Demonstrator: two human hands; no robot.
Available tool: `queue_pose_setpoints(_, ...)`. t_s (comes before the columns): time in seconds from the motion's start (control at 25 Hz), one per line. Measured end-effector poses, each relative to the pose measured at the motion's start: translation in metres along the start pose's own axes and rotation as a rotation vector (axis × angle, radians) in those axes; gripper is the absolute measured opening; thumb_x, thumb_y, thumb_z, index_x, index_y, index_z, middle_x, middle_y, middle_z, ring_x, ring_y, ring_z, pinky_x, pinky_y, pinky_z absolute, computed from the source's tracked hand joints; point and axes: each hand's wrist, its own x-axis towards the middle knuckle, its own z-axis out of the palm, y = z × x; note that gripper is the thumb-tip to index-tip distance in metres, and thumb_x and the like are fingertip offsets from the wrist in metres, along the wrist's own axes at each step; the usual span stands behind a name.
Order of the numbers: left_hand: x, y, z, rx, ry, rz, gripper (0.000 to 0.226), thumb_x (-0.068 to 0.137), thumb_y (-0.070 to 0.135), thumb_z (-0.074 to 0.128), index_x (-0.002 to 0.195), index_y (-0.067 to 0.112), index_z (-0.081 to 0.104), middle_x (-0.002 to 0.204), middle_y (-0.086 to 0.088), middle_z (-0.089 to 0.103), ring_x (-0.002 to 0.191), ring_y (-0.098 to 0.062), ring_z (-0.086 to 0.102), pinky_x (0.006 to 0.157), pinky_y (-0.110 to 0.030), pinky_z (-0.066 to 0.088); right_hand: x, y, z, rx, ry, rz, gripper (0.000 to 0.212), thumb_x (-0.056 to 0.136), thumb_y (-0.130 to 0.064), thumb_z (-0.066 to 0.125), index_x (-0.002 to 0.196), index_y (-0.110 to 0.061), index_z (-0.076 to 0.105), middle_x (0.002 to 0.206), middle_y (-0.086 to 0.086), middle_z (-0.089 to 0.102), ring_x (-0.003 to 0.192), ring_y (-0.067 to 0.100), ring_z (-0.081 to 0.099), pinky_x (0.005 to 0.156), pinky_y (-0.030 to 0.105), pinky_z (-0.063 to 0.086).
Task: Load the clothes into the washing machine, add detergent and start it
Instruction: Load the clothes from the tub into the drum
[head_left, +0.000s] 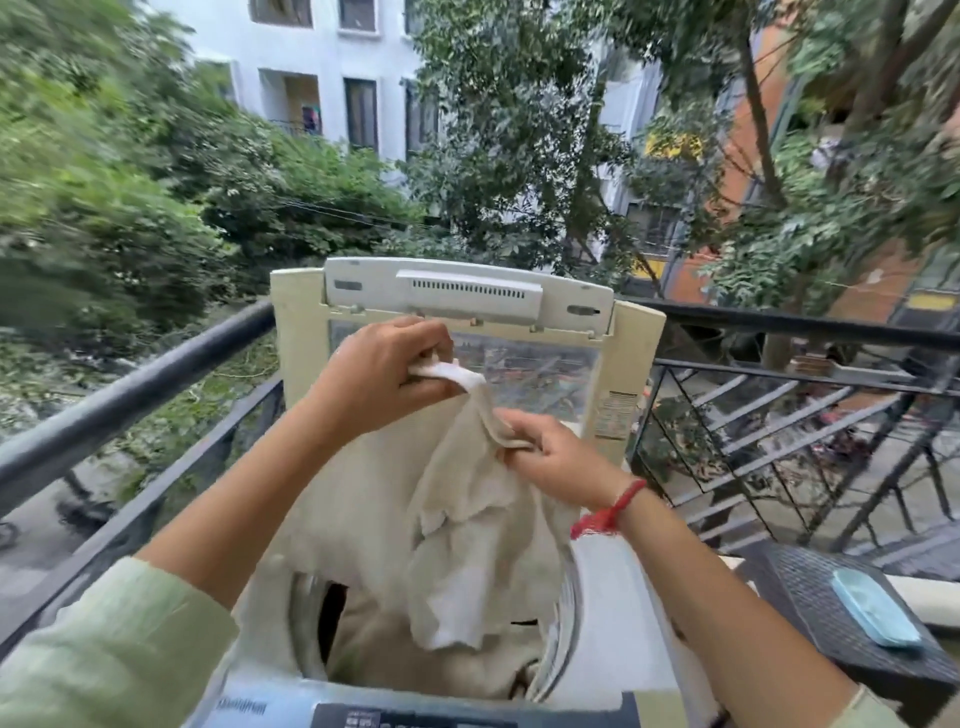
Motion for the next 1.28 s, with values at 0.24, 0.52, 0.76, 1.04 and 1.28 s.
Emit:
queue_pose_setpoints(0.24, -0.049, -0.055, 0.045, 0.092, -0.670, -0.314, 0.034, 0.066, 0.039, 0.081, 0.091, 0.022, 0.065, 0.084, 0.005, 0.064, 0.080, -0.016, 0.059, 0.067, -0.028, 0.045, 0.009, 0.013, -0.028, -0.288, 0.250, 0.125, 0.013, 0.073, -0.022, 0.054, 0.071, -0.009, 0.054, 0.066, 0.007, 0.054, 0.067, 0.023, 0.052, 0.065, 0.044, 0.045)
queue_pose_setpoints(0.52, -0.091, -0.104, 0.087, -0.202, -0.241, -0.748, 0.008, 0.093, 0.011, 0.051, 0.087, 0.007, 0.056, 0.086, -0.010, 0.059, 0.085, -0.022, 0.055, 0.072, -0.035, 0.040, -0.027, 0.062, -0.028, -0.593, 0.489, 0.201, 0.039, 0.089, -0.043, 0.055, 0.055, -0.023, 0.052, 0.067, -0.006, 0.050, 0.068, 0.016, 0.047, 0.061, 0.030, 0.034)
queue_pose_setpoints(0.76, -0.035, -0.095, 0.090, -0.367, -0.030, -0.866, 0.009, 0.093, 0.017, 0.040, 0.091, 0.010, 0.044, 0.079, 0.000, 0.046, 0.072, -0.016, 0.041, 0.063, -0.034, 0.033, -0.008, 0.103, -0.016, -0.256, 0.339, 0.495, 0.017, 0.088, 0.000, 0.048, 0.087, -0.003, 0.064, 0.072, 0.006, 0.058, 0.071, 0.018, 0.052, 0.061, 0.027, 0.036)
queue_pose_setpoints(1.04, -0.085, -0.081, 0.108, -0.088, -0.087, -0.568, 0.023, 0.082, 0.002, 0.058, 0.104, 0.003, 0.051, 0.091, -0.008, 0.056, 0.081, -0.026, 0.052, 0.068, -0.030, 0.038, -0.031, 0.115, 0.034, -0.189, 0.651, 0.210, 0.029, 0.087, 0.002, 0.041, 0.106, -0.010, 0.058, 0.085, -0.007, 0.059, 0.071, 0.005, 0.052, 0.061, 0.019, 0.035)
queue_pose_setpoints(1.28, -0.174, -0.055, 0.142, 0.066, -1.734, -0.442, 0.043, 0.079, 0.043, 0.068, 0.107, 0.010, 0.061, 0.091, -0.003, 0.059, 0.085, -0.027, 0.057, 0.077, -0.037, 0.047, -0.056, 0.148, 0.096, -0.312, -0.820, 0.587, 0.031, 0.089, -0.036, 0.055, 0.092, -0.007, 0.063, 0.080, 0.003, 0.062, 0.075, 0.012, 0.053, 0.072, 0.028, 0.041)
